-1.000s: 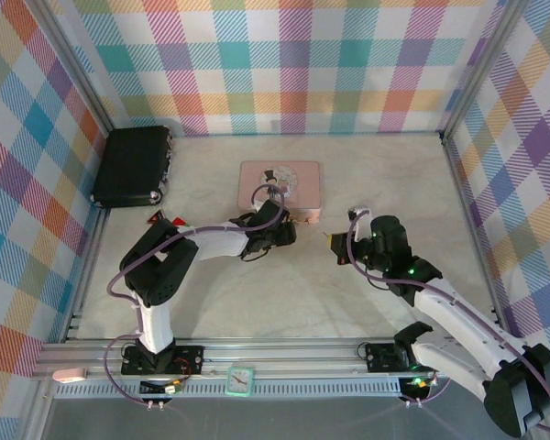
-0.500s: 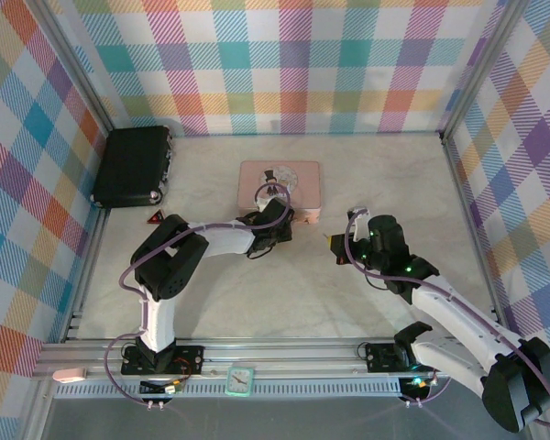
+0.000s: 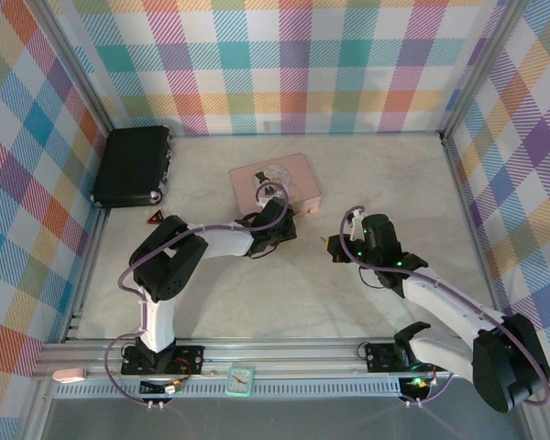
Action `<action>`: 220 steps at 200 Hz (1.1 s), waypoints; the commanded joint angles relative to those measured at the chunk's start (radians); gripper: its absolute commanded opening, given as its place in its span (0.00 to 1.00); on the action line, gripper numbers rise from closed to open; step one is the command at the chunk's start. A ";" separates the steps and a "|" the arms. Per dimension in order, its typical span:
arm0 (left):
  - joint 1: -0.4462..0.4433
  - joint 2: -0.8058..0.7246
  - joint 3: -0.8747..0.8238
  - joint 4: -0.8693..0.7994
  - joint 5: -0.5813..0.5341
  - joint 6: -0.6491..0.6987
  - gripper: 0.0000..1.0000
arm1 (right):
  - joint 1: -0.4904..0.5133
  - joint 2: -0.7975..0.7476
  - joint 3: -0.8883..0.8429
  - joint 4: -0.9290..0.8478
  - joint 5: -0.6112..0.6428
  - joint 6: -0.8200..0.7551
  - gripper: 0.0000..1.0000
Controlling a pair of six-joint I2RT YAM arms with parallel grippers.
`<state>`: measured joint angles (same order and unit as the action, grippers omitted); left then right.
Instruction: Unlock the padlock with the key
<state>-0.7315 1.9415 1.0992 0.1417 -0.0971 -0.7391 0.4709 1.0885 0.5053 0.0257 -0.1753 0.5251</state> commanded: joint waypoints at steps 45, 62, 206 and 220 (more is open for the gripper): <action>0.061 -0.056 -0.091 0.230 0.208 -0.231 0.00 | -0.008 0.206 -0.063 0.336 -0.147 0.224 0.00; 0.063 -0.076 -0.106 0.253 0.213 -0.257 0.00 | -0.009 0.270 -0.073 0.448 -0.168 0.282 0.00; 0.069 -0.096 -0.189 0.487 0.249 -0.402 0.00 | -0.052 0.543 -0.016 0.821 -0.301 0.435 0.00; 0.070 -0.100 -0.194 0.491 0.249 -0.408 0.00 | -0.052 0.557 -0.001 0.828 -0.307 0.440 0.00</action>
<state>-0.6685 1.8874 0.9199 0.5411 0.0994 -1.0939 0.4236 1.6154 0.4629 0.7914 -0.4568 0.9550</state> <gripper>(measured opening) 0.101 0.047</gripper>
